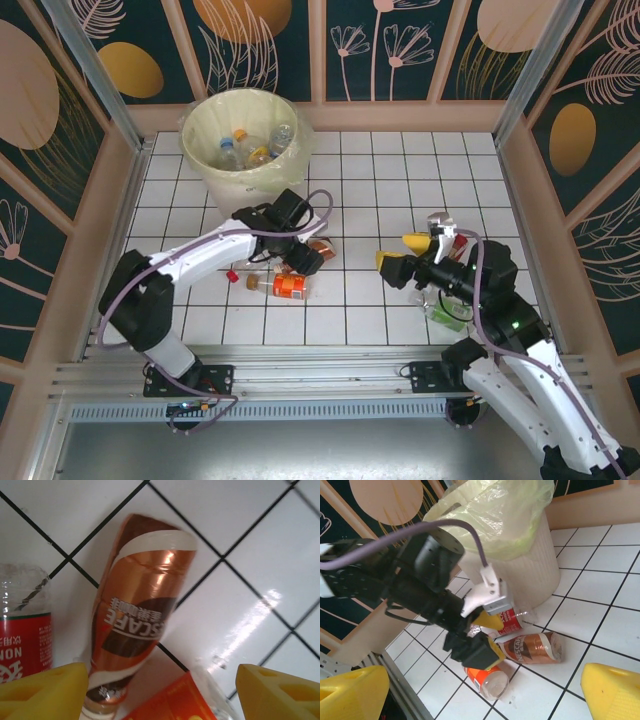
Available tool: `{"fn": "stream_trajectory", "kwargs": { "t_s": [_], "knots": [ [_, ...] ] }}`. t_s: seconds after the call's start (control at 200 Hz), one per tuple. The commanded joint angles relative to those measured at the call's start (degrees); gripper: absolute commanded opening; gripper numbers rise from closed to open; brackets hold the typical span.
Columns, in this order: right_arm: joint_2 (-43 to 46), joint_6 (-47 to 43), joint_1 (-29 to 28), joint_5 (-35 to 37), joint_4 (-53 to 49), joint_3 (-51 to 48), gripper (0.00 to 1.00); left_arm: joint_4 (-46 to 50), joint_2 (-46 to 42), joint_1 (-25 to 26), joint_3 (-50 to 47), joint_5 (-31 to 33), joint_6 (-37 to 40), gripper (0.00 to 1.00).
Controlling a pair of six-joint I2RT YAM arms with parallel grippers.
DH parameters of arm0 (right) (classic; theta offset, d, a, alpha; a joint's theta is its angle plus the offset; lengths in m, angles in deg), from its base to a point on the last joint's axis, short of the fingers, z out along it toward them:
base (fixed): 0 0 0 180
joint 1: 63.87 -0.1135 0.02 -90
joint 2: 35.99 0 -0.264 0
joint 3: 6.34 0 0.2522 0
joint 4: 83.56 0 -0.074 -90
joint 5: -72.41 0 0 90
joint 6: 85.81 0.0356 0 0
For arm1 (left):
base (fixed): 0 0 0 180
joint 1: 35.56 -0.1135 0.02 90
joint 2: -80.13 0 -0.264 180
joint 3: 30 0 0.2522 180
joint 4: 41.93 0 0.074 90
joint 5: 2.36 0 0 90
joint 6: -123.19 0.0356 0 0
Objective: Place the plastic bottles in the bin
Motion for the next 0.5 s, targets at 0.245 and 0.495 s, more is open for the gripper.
{"fn": "stream_trajectory", "kwargs": {
  "t_s": [0.245,0.495],
  "knots": [
    [2.9,0.4,0.2,2.9,-0.3,-2.4,0.99,-2.9,10.9,0.4,6.6,1.9,5.4,0.76],
    [3.5,0.3,0.2,2.3,0.1,-3.3,0.99,-1.5,14.0,0.5,8.5,0.8,6.2,0.72]
  ]
}}
